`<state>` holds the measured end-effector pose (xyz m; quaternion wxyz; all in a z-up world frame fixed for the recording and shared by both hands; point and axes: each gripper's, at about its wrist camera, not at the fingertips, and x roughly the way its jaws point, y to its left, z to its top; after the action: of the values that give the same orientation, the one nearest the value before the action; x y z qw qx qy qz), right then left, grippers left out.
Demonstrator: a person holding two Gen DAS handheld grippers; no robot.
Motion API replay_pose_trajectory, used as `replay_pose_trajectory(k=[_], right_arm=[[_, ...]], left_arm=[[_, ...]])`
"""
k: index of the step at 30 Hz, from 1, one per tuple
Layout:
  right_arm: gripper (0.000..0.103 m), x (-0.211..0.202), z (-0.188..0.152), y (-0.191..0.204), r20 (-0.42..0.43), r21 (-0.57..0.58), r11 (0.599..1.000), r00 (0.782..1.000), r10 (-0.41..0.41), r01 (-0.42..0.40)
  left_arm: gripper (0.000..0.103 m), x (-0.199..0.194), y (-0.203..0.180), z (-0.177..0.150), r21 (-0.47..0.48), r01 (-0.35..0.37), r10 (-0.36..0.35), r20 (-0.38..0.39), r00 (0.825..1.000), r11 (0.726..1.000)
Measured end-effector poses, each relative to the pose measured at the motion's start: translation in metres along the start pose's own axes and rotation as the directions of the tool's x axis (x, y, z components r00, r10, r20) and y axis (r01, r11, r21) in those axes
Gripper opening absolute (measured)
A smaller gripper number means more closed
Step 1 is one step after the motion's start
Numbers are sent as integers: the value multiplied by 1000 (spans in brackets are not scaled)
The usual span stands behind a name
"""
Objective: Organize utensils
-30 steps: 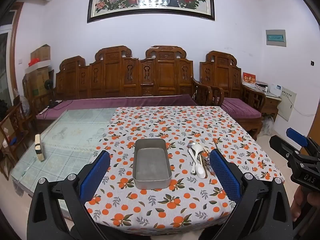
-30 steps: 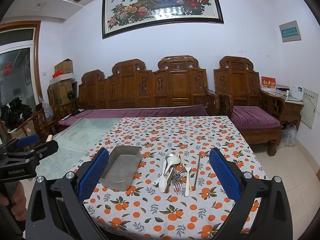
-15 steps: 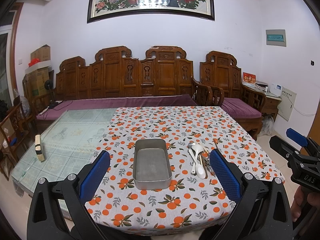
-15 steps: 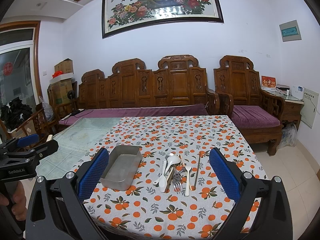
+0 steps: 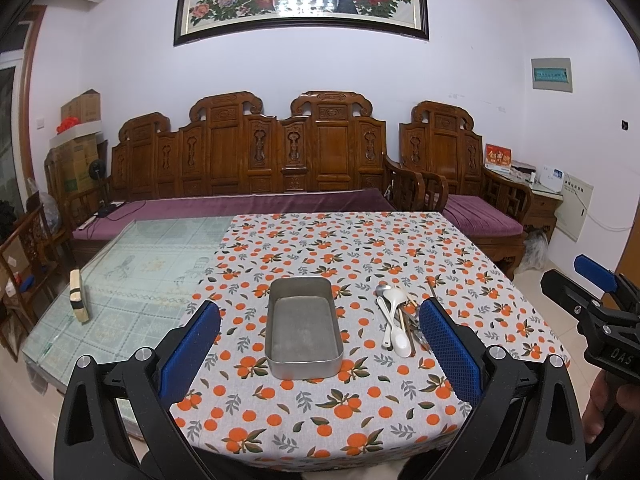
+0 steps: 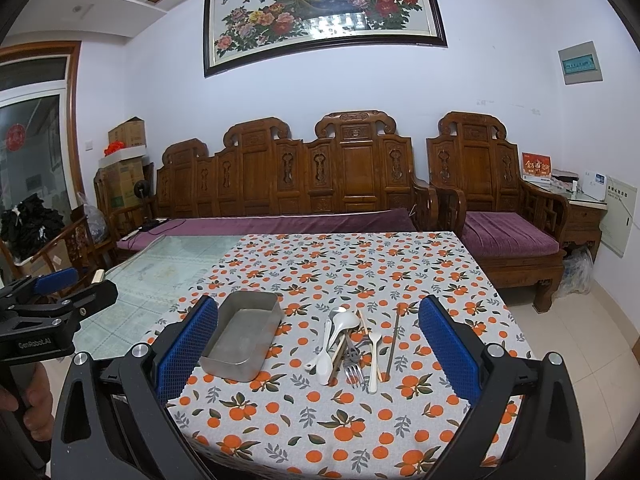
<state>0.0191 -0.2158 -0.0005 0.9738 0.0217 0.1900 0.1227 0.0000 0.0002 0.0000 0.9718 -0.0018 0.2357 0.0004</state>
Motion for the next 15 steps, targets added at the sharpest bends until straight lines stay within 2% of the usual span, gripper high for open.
replay_pose_trajectory(k=[15], right_arm=[[100,0,0,0,0,1,1000,1000,1,-1]], left_arm=[[97,0,2,-3,-1,0,0,-5,1000,1000]])
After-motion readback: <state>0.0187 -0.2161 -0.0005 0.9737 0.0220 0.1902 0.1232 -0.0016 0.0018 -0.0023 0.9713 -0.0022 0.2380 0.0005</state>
